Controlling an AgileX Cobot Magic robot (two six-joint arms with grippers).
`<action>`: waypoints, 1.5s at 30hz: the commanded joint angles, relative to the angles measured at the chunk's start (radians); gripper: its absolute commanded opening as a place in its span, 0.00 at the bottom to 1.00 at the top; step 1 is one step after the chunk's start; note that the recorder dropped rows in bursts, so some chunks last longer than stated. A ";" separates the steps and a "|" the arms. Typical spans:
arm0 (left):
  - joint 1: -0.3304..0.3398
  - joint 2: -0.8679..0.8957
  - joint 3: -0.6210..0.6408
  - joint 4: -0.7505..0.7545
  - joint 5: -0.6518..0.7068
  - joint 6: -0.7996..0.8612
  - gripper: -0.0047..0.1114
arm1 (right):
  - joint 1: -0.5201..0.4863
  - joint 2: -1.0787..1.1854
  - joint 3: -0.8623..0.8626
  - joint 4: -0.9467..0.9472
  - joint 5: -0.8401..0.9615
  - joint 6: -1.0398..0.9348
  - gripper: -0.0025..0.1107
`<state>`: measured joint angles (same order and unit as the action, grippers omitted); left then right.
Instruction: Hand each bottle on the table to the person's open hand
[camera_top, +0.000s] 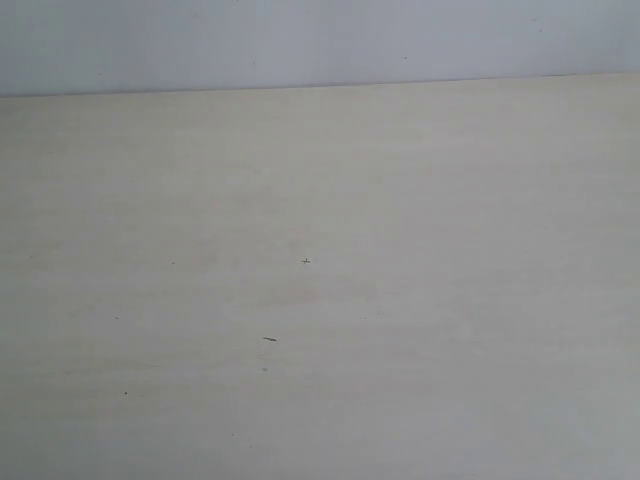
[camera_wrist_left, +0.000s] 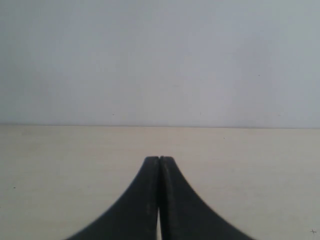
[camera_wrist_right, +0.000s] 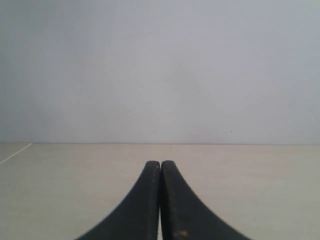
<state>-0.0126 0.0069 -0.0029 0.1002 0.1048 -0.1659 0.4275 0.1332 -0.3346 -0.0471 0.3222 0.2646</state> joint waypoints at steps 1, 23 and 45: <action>0.002 -0.007 0.003 -0.008 -0.003 0.006 0.04 | -0.195 -0.056 0.008 0.003 -0.045 -0.006 0.02; 0.002 -0.007 0.003 -0.008 -0.003 0.006 0.04 | -0.533 -0.133 0.335 -0.042 -0.160 -0.018 0.02; 0.002 -0.007 0.003 -0.008 -0.003 0.006 0.04 | -0.530 -0.133 0.335 -0.005 -0.151 0.000 0.02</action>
<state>-0.0126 0.0069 -0.0029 0.1002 0.1048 -0.1659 -0.1057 0.0040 -0.0047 -0.0515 0.1683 0.2641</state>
